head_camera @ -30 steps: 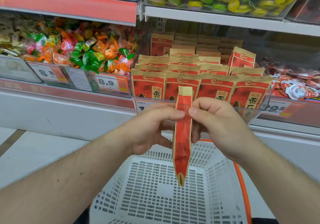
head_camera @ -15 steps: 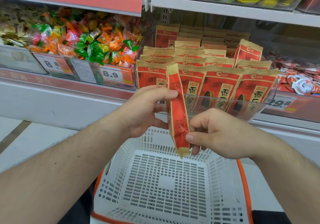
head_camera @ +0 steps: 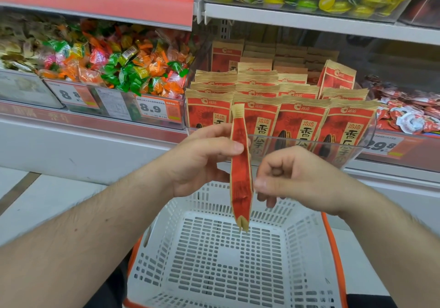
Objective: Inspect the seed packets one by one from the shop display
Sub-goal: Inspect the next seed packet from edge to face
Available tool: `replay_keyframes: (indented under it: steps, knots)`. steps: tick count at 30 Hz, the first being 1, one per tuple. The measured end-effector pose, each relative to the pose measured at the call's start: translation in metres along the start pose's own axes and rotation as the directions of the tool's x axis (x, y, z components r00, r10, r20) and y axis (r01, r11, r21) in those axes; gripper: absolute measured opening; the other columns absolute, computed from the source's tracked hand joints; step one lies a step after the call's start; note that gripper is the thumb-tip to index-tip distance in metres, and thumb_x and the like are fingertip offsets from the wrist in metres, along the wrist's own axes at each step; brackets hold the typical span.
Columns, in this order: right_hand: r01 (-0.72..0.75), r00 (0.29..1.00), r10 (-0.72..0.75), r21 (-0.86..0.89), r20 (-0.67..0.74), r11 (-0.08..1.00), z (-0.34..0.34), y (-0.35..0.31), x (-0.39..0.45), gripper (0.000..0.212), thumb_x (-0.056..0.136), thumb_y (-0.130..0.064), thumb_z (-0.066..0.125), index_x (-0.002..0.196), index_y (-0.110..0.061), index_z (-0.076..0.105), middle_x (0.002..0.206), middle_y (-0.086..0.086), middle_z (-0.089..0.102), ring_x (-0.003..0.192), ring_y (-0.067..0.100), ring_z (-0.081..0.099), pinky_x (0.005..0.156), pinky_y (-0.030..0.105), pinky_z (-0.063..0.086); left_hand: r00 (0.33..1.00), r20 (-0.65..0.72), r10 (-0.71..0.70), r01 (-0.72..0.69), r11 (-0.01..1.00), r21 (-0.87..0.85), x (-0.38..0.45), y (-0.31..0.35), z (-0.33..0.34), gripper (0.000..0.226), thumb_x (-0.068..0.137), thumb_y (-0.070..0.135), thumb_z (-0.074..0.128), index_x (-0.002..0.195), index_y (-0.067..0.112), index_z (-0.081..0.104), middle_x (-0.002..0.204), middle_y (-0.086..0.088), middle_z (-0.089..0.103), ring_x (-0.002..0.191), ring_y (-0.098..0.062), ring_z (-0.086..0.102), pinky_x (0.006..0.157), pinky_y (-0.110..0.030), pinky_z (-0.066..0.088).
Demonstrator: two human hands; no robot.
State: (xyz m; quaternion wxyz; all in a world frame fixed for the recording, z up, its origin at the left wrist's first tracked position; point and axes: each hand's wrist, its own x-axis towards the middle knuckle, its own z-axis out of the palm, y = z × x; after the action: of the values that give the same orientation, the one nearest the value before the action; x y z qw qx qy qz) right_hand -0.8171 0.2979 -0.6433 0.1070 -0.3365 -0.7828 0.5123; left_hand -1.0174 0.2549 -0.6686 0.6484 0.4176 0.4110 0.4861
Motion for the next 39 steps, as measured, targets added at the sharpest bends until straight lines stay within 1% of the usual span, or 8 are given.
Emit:
replay_keyframes:
  steps: [5, 8, 10, 14, 21, 30, 33, 39]
  knots:
    - [-0.047, 0.959, 0.104, 0.215, -0.263, 0.976, 0.003, 0.007, 0.007, 0.047, 0.061, -0.039, 0.076, 0.093, -0.009, 0.058, 0.078, 0.004, 0.062, 0.059, 0.012, 0.057, 0.051, 0.021, 0.044, 0.998, 0.058, -0.021, 0.027, 0.993, -0.114, 0.001, -0.006, 0.001, 0.059, 0.055, 0.02, 0.07, 0.111, 0.003, 0.068, 0.102, -0.015, 0.067, 0.087, -0.026, 0.065, 0.076, -0.041, 0.057]
    - [-0.109, 0.966, 0.168, 0.278, -0.195, 0.954, 0.006, 0.007, 0.008, 0.056, 0.063, -0.041, 0.073, 0.111, -0.015, 0.06, 0.085, -0.001, 0.068, 0.061, 0.013, 0.057, 0.052, 0.027, 0.041, 0.994, 0.107, -0.032, 0.049, 0.986, -0.162, 0.001, -0.009, 0.005, 0.053, 0.062, 0.015, 0.068, 0.113, 0.005, 0.071, 0.108, -0.021, 0.066, 0.092, -0.033, 0.065, 0.083, -0.046, 0.057]
    - [-0.089, 0.974, 0.144, 0.291, -0.175, 0.953, 0.008, 0.006, 0.008, 0.042, 0.078, -0.032, 0.071, 0.116, -0.017, 0.062, 0.08, -0.006, 0.071, 0.056, 0.012, 0.055, 0.049, 0.025, 0.041, 0.994, 0.1, -0.04, 0.057, 0.984, -0.169, 0.002, -0.01, 0.007, 0.044, 0.07, 0.01, 0.064, 0.114, 0.004, 0.071, 0.111, -0.023, 0.069, 0.094, -0.034, 0.068, 0.091, -0.051, 0.054]
    - [-0.05, 0.947, 0.146, 0.32, -0.285, 0.946, 0.011, 0.005, 0.008, 0.021, 0.091, -0.014, 0.066, 0.112, -0.013, 0.064, 0.068, -0.009, 0.071, 0.046, 0.007, 0.052, 0.043, 0.018, 0.04, 0.998, 0.032, -0.046, 0.051, 0.982, -0.18, 0.003, -0.007, 0.009, 0.035, 0.085, 0.023, 0.06, 0.115, 0.006, 0.071, 0.117, -0.02, 0.07, 0.1, -0.032, 0.07, 0.095, -0.054, 0.052]
    - [-0.046, 0.895, 0.137, 0.219, -0.425, 0.975, 0.015, 0.006, 0.01, 0.018, 0.098, -0.03, 0.055, 0.092, -0.017, 0.067, 0.063, -0.004, 0.068, 0.043, 0.01, 0.053, 0.043, 0.02, 0.04, 0.995, -0.095, -0.038, 0.027, 0.994, -0.107, 0.001, -0.006, 0.012, 0.046, 0.087, 0.038, 0.05, 0.121, 0.01, 0.066, 0.116, -0.017, 0.072, 0.102, -0.031, 0.07, 0.087, -0.049, 0.058]
    - [-0.015, 0.888, 0.124, 0.241, -0.443, 0.97, 0.014, 0.007, 0.011, 0.032, 0.099, -0.034, 0.05, 0.088, -0.008, 0.066, 0.06, 0.002, 0.067, 0.04, 0.014, 0.049, 0.041, 0.022, 0.039, 0.997, -0.031, -0.069, 0.063, 0.984, -0.167, 0.003, -0.005, 0.009, 0.042, 0.092, 0.04, 0.045, 0.114, 0.015, 0.07, 0.114, -0.014, 0.073, 0.099, -0.028, 0.072, 0.083, -0.045, 0.058]
    - [0.016, 0.871, 0.11, 0.253, -0.479, 0.967, 0.012, 0.008, 0.012, 0.03, 0.099, -0.032, 0.051, 0.084, -0.011, 0.066, 0.057, 0.001, 0.065, 0.038, 0.013, 0.048, 0.04, 0.023, 0.038, 0.997, -0.001, -0.082, 0.082, 0.992, -0.097, 0.003, -0.005, 0.005, 0.042, 0.092, 0.04, 0.056, 0.123, 0.014, 0.065, 0.121, -0.015, 0.07, 0.107, -0.031, 0.069, 0.09, -0.052, 0.055]
    - [0.109, 0.809, 0.129, 0.362, -0.573, 0.926, -0.002, 0.007, 0.01, 0.031, 0.1, -0.033, 0.05, 0.087, -0.009, 0.065, 0.06, 0.008, 0.063, 0.038, 0.014, 0.045, 0.037, 0.023, 0.034, 0.978, 0.184, -0.096, 0.077, 0.992, 0.103, -0.001, 0.001, -0.015, 0.052, 0.082, 0.008, 0.061, 0.133, 0.015, 0.055, 0.118, -0.01, 0.07, 0.105, -0.028, 0.068, 0.084, -0.05, 0.056]
